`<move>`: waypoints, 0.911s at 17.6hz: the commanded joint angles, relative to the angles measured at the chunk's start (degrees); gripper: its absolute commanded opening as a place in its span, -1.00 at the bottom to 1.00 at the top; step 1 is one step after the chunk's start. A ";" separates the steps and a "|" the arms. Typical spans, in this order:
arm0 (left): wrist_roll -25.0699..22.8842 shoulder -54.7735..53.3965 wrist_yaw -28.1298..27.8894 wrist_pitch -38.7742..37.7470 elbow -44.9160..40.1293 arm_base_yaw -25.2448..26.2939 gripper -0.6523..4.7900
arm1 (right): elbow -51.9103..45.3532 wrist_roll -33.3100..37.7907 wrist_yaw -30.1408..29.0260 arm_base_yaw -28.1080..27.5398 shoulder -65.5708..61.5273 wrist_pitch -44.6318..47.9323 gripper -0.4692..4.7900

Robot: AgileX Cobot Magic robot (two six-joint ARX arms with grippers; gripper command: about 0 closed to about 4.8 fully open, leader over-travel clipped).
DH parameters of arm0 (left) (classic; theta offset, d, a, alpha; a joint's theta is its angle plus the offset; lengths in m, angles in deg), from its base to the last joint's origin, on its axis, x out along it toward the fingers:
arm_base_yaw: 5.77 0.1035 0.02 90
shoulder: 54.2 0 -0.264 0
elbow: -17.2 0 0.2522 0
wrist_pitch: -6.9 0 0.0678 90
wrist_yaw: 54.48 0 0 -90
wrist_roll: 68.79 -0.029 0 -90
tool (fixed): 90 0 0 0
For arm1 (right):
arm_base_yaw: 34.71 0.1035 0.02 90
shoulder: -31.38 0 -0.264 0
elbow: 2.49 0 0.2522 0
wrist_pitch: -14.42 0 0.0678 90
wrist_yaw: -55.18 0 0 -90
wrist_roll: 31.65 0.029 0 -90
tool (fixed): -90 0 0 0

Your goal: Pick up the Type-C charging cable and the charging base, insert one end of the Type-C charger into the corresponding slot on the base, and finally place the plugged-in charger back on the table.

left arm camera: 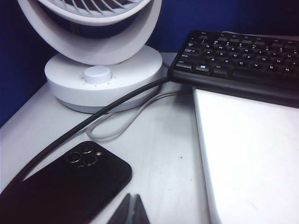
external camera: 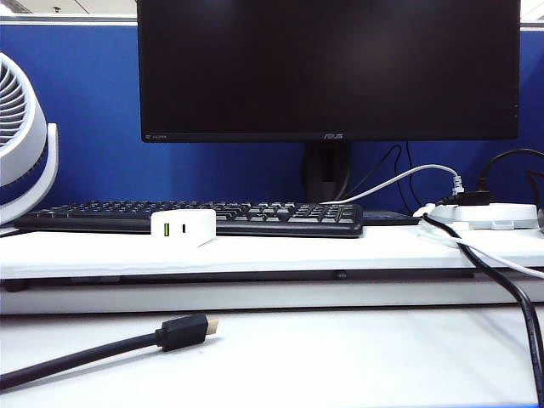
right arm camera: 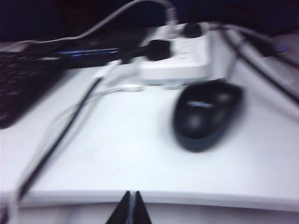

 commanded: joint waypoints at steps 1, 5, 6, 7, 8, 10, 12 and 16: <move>0.15 0.09 0.13 -0.70 -0.07 -0.04 -0.78 | -0.39 -2.10 2.82 -1.64 -0.02 0.50 -0.83; 0.15 0.09 0.13 -0.70 -0.07 -0.07 -0.78 | -0.39 -4.52 -2.25 -8.50 -0.02 0.22 -0.83; 0.15 0.09 0.13 -0.70 -0.07 -0.07 -0.78 | -0.39 -4.52 -3.87 -8.57 -0.04 0.02 -0.82; 0.17 0.09 0.13 -0.68 -0.07 -0.07 -0.78 | -0.39 -4.48 -4.87 -8.41 -0.15 -0.15 -0.82; 0.26 0.09 0.15 -0.68 -0.07 -0.07 -0.78 | -0.39 -4.42 -5.11 -8.20 -0.24 -0.20 -0.83; 4.15 0.07 0.31 6.01 2.49 -0.07 -0.78 | 2.34 2.93 -4.37 -8.24 -0.24 6.51 -0.83; 5.55 0.02 0.20 5.38 6.32 -0.07 -0.78 | 5.92 2.93 -4.39 -8.24 -0.31 5.81 -0.83; 6.43 -5.40 -0.33 5.81 16.96 -0.04 -0.78 | 15.96 2.91 -4.42 -8.24 -3.17 3.52 -0.83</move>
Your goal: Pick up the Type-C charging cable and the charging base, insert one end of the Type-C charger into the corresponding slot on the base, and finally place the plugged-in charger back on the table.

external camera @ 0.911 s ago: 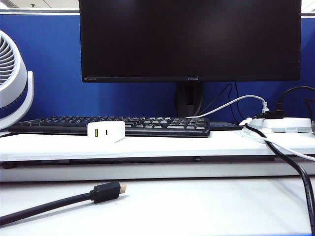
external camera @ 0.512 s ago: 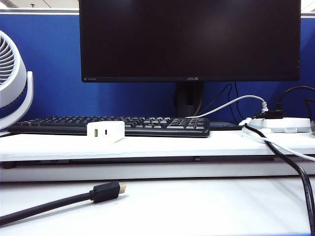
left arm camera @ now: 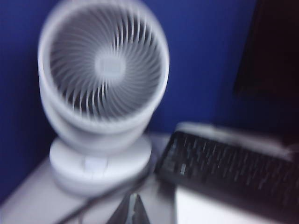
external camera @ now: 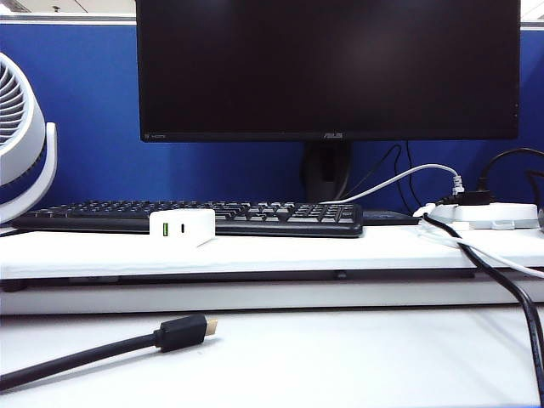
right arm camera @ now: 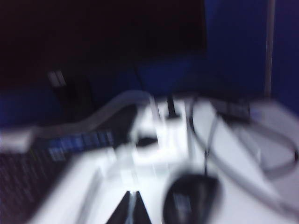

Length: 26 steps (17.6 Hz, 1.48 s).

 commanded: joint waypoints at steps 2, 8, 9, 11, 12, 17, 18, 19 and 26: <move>0.31 -8.90 -0.39 1.53 10.91 -0.04 -0.78 | 9.75 0.17 -0.61 -0.02 -5.66 -0.59 -0.83; 0.20 -36.65 -1.22 -0.68 38.88 -0.37 -0.78 | 31.65 -0.02 -4.28 0.00 -25.11 1.64 -0.83; 1.07 -39.93 -0.90 -2.73 42.05 -0.68 -0.78 | 34.36 -0.02 -5.70 0.00 -27.76 1.60 -0.83; 6.88 -47.87 4.17 -8.50 48.87 -1.05 -0.78 | 40.87 0.00 -11.43 0.00 -34.58 1.62 -0.83; 8.94 -50.51 8.00 -10.21 50.88 -1.95 -0.78 | 42.73 0.00 -13.60 0.04 -37.03 1.81 -0.83; 14.49 -63.12 15.72 -15.67 55.43 -20.31 -0.78 | 47.54 1.11 -21.16 3.67 -45.77 3.10 -0.83; 14.51 -65.55 15.74 -17.64 55.43 -23.93 -0.78 | 47.54 1.09 -21.14 5.81 -46.29 2.99 -0.83; 14.40 -67.87 15.74 -19.04 55.43 -27.02 -0.77 | 47.52 1.09 -21.14 7.39 -46.69 2.91 -0.83; 19.87 -84.41 16.35 -27.21 55.43 -33.75 0.92 | 47.52 1.09 -20.96 14.51 -47.95 2.91 -0.83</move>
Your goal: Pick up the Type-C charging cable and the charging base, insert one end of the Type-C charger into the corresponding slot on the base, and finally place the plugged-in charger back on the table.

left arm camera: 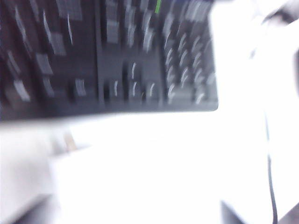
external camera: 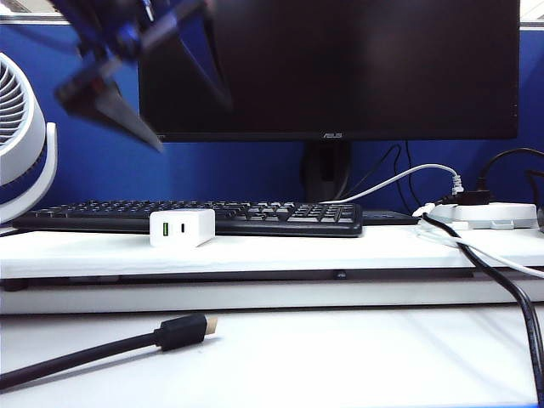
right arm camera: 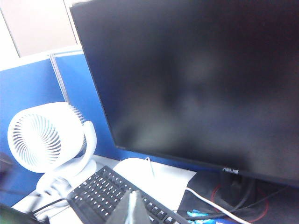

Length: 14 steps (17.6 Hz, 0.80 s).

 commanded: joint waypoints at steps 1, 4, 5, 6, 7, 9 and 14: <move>2.54 -5.57 -0.35 -0.74 0.22 -0.02 0.92 | 0.28 0.24 0.02 1.62 -0.13 0.96 -0.83; 3.61 -8.94 -1.88 -1.77 0.22 -0.04 0.92 | 0.28 0.24 0.04 1.88 -0.17 0.98 -0.83; 3.61 -9.64 -1.95 -1.57 0.22 -0.13 0.92 | 0.28 0.24 0.04 1.88 -0.17 0.98 -0.83; 3.58 -9.81 -2.34 -1.49 0.22 -0.15 0.92 | 0.28 0.24 0.02 1.90 -0.17 0.98 -0.83; 3.61 -10.34 -3.30 -1.01 0.22 -0.20 0.92 | 0.28 0.24 0.04 1.88 -0.17 0.98 -0.83; 3.58 -11.58 -3.67 -0.70 0.20 -0.20 0.92 | 0.28 0.24 0.04 1.88 -0.17 1.01 -0.83; 3.58 -13.81 -3.10 -0.79 0.20 -1.44 0.06 | 0.28 0.24 0.02 1.88 -0.17 1.01 -0.83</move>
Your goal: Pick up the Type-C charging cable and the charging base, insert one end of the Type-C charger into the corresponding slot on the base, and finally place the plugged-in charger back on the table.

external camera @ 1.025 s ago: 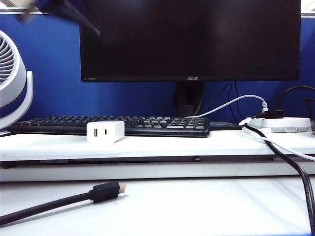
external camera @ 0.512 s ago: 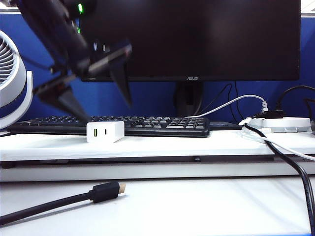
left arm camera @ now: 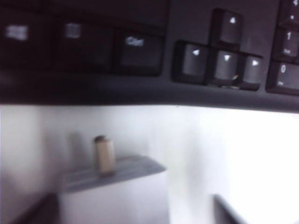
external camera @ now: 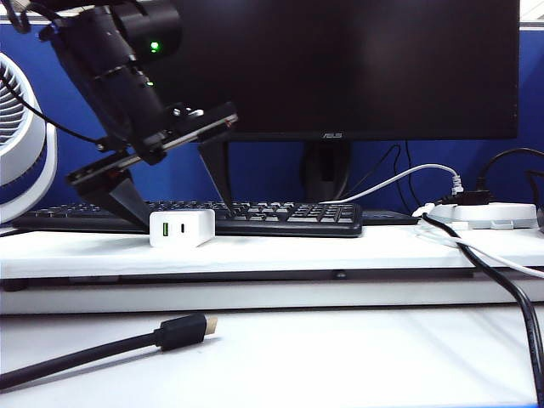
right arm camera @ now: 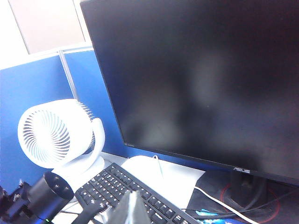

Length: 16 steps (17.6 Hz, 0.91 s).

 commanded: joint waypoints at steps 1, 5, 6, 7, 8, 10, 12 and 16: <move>0.20 -0.66 1.57 -1.38 -0.37 -0.76 -0.27 | 0.28 0.24 0.00 0.07 0.13 1.01 -0.83; 4.24 -0.15 6.82 -2.40 -0.31 -0.76 -0.46 | 0.28 0.26 -0.15 0.07 0.13 1.01 -0.83; 8.92 0.00 6.97 -2.38 0.24 -0.76 -0.47 | 0.28 0.24 -0.15 0.07 0.13 1.01 -0.83; 13.38 0.00 6.45 -2.34 1.31 -0.76 -0.47 | 0.28 0.24 -0.15 0.07 0.13 1.01 -0.83; 16.11 0.00 5.99 -1.97 2.05 -0.76 -0.47 | 0.28 0.24 -0.15 0.07 0.13 1.01 -0.83; 20.02 0.00 3.72 -1.73 4.44 -0.74 -0.47 | 0.28 0.26 -0.17 0.07 0.15 1.01 -0.83; 28.24 0.00 1.31 -1.38 5.22 -0.74 -0.47 | 0.28 0.26 -0.20 0.07 0.20 1.01 -0.83; 39.67 -0.04 -4.24 -1.66 5.20 -0.74 -0.47 | 0.28 0.26 -0.20 0.07 0.26 1.05 -0.83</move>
